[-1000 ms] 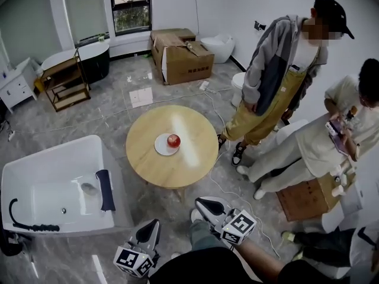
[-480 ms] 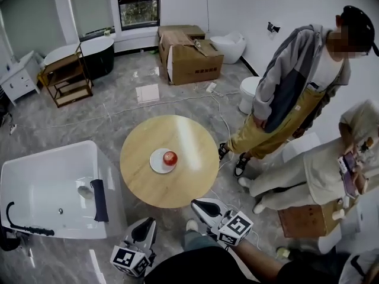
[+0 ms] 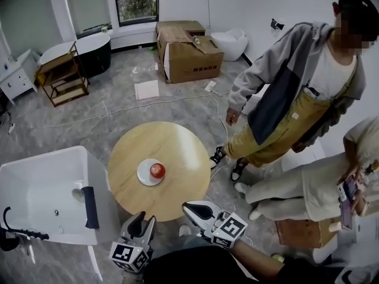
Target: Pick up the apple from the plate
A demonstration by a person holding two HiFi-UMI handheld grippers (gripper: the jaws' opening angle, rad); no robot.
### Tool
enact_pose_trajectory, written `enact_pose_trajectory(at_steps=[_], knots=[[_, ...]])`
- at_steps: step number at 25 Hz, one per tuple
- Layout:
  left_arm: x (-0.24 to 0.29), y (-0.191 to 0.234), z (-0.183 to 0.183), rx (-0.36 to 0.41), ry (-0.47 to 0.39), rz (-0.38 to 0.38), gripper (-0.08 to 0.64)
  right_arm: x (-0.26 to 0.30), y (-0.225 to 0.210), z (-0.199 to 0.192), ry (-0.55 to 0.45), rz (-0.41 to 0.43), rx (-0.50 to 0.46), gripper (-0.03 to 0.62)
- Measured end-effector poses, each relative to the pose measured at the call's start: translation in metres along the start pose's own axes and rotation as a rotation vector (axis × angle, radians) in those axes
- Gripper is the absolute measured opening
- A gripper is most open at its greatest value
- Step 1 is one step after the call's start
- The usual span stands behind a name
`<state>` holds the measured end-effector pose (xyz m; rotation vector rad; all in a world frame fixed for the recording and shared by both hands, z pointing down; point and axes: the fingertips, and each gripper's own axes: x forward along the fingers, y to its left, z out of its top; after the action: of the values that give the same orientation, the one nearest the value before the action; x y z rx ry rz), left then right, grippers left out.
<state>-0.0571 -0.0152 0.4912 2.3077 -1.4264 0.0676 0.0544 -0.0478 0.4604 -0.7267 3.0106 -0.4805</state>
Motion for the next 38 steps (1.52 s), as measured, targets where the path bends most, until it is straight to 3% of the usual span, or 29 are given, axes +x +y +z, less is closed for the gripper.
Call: enact_pose_trajectory(at_steps=[6, 16, 24, 31, 38], knots=[[0.051, 0.017, -0.015, -0.006, 0.059, 0.020, 0.214, -0.005, -0.032, 0.004, -0.004, -0.040, 0.015, 0.008], [0.120, 0.086, -0.036, -0.008, 0.169, 0.066, 0.324, 0.001, -0.064, 0.003, -0.003, -0.167, 0.040, 0.009], [0.171, 0.128, -0.058, 0.039, 0.288, 0.030, 0.399, 0.015, -0.083, -0.008, 0.025, -0.309, 0.075, 0.017], [0.212, 0.148, -0.086, 0.052, 0.396, -0.056, 0.412, 0.027, -0.093, -0.009, 0.033, -0.439, 0.114, 0.018], [0.250, 0.171, -0.115, 0.075, 0.500, -0.089, 0.446, 0.028, -0.103, -0.009, 0.031, -0.578, 0.135, 0.018]])
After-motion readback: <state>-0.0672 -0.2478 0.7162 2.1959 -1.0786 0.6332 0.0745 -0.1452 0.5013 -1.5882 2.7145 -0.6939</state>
